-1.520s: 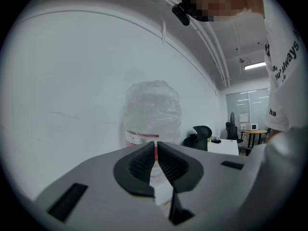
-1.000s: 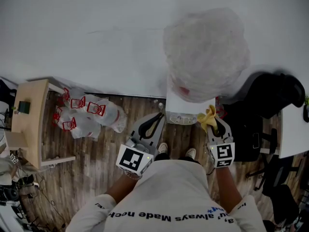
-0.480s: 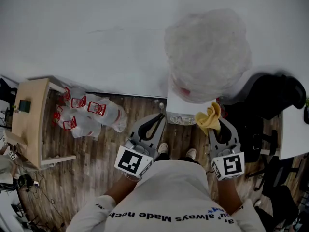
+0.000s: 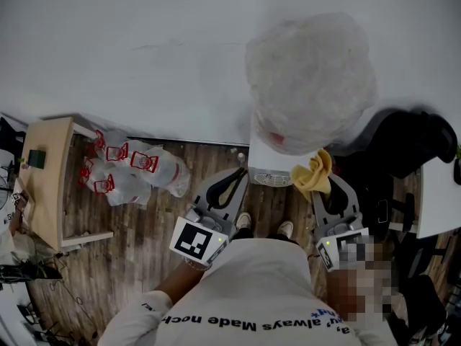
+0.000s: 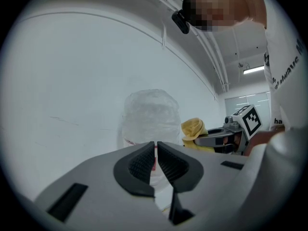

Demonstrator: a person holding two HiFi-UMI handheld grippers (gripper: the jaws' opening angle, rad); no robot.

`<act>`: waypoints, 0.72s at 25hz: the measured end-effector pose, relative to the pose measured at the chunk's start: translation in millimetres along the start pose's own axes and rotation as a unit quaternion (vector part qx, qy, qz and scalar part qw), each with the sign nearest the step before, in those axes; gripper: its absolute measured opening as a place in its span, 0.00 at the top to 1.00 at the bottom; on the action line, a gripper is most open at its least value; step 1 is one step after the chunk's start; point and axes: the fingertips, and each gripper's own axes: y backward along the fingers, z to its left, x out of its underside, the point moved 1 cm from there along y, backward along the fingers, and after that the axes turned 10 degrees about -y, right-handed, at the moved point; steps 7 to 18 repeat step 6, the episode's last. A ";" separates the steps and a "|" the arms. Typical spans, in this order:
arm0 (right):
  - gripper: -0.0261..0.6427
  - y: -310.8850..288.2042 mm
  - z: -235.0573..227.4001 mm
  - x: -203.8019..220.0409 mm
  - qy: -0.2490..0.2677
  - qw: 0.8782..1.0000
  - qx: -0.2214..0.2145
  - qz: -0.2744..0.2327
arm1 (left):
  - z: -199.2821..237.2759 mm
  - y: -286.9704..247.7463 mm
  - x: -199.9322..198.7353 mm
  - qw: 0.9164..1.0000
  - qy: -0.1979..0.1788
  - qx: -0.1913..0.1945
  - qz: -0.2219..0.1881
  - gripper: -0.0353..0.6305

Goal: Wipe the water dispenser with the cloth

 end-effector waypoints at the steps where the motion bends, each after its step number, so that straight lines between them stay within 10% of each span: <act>1: 0.85 -0.5 0.0 -0.5 0.003 1.000 0.000 0.000 | 0.1 -0.9 1.4 1.000 -0.001 0.001 0.001 0.89; 18: 0.85 -1.9 -4.4 0.2 0.004 1.000 0.006 0.002 | 2.3 -4.2 0.6 1.000 0.002 0.000 -0.002 0.89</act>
